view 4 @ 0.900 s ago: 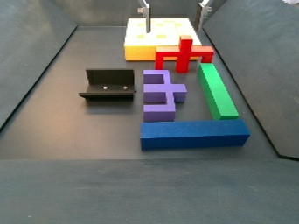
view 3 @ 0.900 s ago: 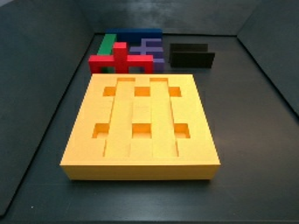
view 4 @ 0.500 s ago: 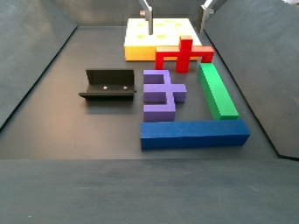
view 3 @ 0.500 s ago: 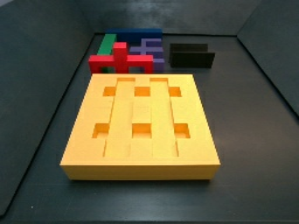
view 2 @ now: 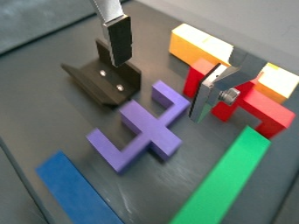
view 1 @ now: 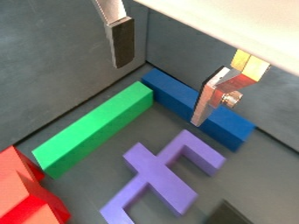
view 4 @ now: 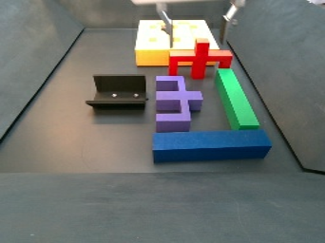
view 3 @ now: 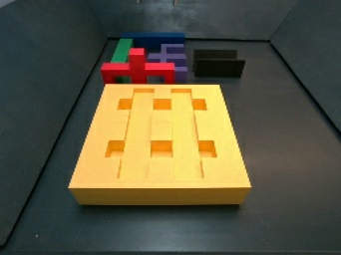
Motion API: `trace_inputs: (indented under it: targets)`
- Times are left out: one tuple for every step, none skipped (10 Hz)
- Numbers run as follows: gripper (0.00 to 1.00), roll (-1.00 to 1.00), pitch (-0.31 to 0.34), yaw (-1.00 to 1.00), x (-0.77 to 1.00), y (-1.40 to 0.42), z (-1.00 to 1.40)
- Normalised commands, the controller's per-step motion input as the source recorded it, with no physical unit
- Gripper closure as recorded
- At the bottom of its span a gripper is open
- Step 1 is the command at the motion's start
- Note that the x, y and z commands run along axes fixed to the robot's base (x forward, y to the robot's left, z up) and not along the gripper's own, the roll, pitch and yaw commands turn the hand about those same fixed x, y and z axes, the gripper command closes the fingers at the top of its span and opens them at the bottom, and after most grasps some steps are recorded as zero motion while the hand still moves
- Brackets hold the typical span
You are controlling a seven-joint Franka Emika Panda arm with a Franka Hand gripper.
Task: Pick up the green object. Move up. Move to above the board. Insert the green object.
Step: Pick up the green object.
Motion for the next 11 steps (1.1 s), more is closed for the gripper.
trace_inputs:
  targets:
    - [0.00, 0.00, -0.167, 0.00, -0.69, 0.00, -0.37]
    - [0.00, 0.00, -0.201, 0.00, -0.75, -0.08, -0.41]
    - [0.00, 0.09, -0.196, 0.00, -0.65, -0.30, -0.48]
    - [0.00, 0.15, -0.203, 0.01, -0.64, -0.40, -0.51]
    - [0.00, 0.16, -0.186, 0.05, -0.56, -0.38, -0.49]
    - [0.00, 0.09, -0.130, 0.05, -0.37, -0.27, -0.47]
    - [0.00, 0.05, -0.131, 0.01, -0.37, -0.20, -0.48]
    - [0.00, 0.03, -0.141, 0.00, -0.32, -0.15, -0.49]
    - [0.00, -0.03, -0.106, 0.00, -0.18, 0.00, -0.42]
    - [0.00, 0.00, 0.000, 0.00, 0.00, 0.06, -0.43]
    - [0.00, 0.00, 0.000, 0.00, 0.00, 0.06, -0.45]
